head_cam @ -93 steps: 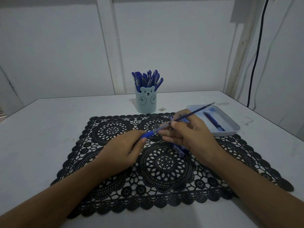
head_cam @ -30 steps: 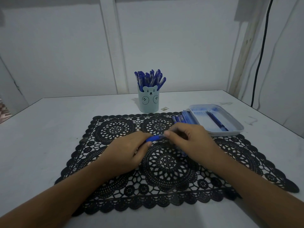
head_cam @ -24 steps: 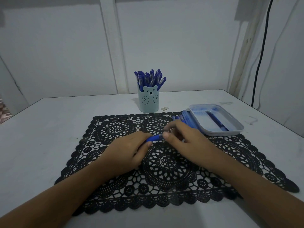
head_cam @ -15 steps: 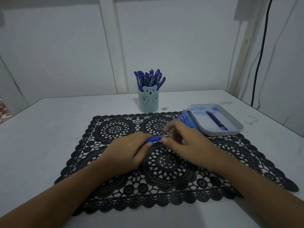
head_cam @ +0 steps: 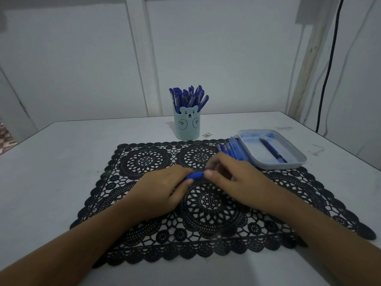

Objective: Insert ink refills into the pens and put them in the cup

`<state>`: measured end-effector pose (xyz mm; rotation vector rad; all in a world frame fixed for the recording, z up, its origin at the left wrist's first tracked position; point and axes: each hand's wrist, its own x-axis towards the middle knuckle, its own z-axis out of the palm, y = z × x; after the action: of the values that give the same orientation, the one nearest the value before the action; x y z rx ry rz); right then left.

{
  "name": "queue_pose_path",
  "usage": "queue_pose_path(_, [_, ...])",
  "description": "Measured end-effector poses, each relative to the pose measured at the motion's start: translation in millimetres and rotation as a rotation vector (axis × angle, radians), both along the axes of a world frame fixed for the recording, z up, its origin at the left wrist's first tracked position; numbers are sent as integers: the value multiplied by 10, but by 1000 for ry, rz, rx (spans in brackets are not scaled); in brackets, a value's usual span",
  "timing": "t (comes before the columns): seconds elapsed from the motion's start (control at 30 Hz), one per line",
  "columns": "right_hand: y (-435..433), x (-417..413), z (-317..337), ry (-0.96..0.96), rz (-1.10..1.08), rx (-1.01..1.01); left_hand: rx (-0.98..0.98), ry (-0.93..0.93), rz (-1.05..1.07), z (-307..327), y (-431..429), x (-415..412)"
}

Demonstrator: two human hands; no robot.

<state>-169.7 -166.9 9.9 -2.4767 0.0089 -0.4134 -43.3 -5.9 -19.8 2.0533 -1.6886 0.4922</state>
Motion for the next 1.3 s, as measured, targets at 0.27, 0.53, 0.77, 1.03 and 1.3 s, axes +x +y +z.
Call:
queue_pose_path(0.27, [45, 24, -20, -7, -65, 21, -34, -150, -18, 50, -3, -24])
queue_pose_path(0.53, [12, -10, 60, 37, -202, 98, -57, -239, 31, 59, -10, -43])
queue_pose_path(0.77, [-144, -52, 46, 203, -269, -508, -51, -26, 158, 40, -2, 2])
queue_pose_path(1.03, [-110, -42, 31, 80, -209, -362, -66, -7, 146, 55, 3, -17])
queue_pose_path(1.3, [-101, -8, 61, -44, -149, -15, -67, -36, 106, 40, 4, -12])
